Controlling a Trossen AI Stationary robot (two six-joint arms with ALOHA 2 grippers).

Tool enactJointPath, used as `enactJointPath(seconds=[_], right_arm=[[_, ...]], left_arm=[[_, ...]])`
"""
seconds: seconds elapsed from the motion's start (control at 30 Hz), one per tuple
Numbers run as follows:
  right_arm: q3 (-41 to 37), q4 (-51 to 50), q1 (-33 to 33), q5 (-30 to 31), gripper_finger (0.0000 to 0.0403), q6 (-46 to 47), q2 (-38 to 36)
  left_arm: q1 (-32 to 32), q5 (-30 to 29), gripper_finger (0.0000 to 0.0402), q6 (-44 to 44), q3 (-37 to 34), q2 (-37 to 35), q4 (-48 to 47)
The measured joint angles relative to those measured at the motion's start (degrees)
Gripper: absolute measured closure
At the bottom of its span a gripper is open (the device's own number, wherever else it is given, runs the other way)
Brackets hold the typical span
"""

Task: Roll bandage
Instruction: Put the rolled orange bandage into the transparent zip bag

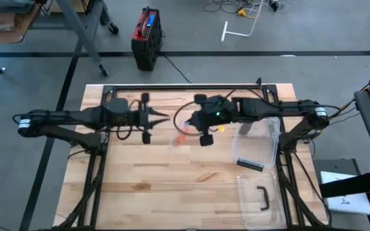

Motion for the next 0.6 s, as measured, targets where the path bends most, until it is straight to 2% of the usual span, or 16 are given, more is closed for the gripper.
enactJointPath(seconds=[0.03, 0.1, 0.2, 0.3, 0.5, 0.6], right_arm=[[0.52, -0.3, -0.34, 0.32, 0.0402, 1.66, -0.27], [2.22, -1.06, -1.16, 1.93, 0.0402, 5.22, -0.86], [4.64, -3.14, -2.41, 6.05, 0.0403, 8.48, -1.95], [6.11, -3.8, -3.63, 8.88, 0.0403, 8.92, -2.46], [8.49, -4.52, -5.59, 8.95, 0.0403, 11.44, -2.55], [8.41, -4.77, -5.98, 8.97, 0.0403, 12.03, -2.55]], left_arm=[[0.14, -1.91, 0.0348, -1.61, -0.05, -1.57, -2.23], [0.39, -1.87, 0.0331, -5.95, -1.24, -4.15, -3.38], [0.17, 2.36, 0.0304, -12.44, -4.99, -6.97, -1.84], [-0.28, 3.47, 0.0277, -15.83, -10.2, -8.44, 1.17], [-0.17, 1.31, 0.0217, -18.48, -19.36, -8.27, 20.95], [-0.17, -1.89, 0.0184, -18.46, -22.06, -7.37, 29.84]])
